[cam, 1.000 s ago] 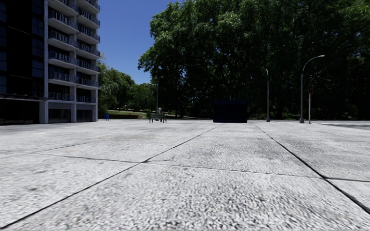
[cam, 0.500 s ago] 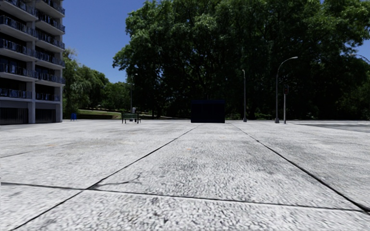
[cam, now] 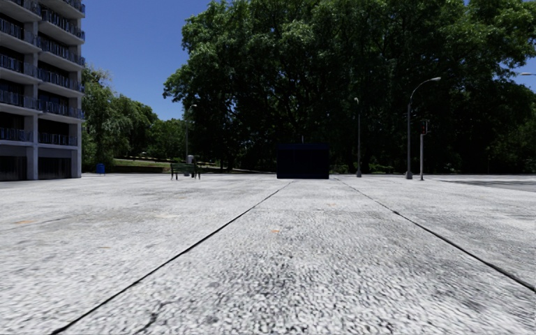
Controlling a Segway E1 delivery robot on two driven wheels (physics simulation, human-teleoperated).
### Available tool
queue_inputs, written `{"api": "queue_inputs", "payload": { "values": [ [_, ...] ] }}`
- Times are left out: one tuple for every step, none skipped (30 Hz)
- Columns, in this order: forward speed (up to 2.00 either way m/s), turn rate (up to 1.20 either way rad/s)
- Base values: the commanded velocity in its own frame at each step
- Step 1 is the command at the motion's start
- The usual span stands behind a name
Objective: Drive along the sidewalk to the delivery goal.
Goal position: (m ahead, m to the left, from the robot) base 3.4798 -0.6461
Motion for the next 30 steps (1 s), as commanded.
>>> {"api": "queue_inputs", "payload": {
  "values": [
    [2.00, 0.00],
    [2.00, 0.00],
    [2.00, 0.00],
    [2.00, 0.00],
    [2.00, 0.00],
    [2.00, 0.00],
    [2.00, 0.00],
    [2.00, 0.00],
    [2.00, 0.00],
    [2.00, 0.00],
    [2.00, 0.00],
    [2.00, 0.00],
    [2.00, 0.00],
    [2.00, 0.00],
    [2.00, 0.00],
    [2.00, 0.00],
    [2.00, 0.00],
    [2.00, 0.00],
    [2.00, 0.00],
    [2.00, -0.13],
    [2.00, -0.48],
    [2.00, -0.69],
    [2.00, -0.92],
    [2.00, -0.98],
    [2.00, -0.97],
    [2.00, -0.97],
    [2.00, -0.43],
    [2.00, -0.02],
    [2.00, 0.00],
    [2.00, 0.00]
  ]
}}
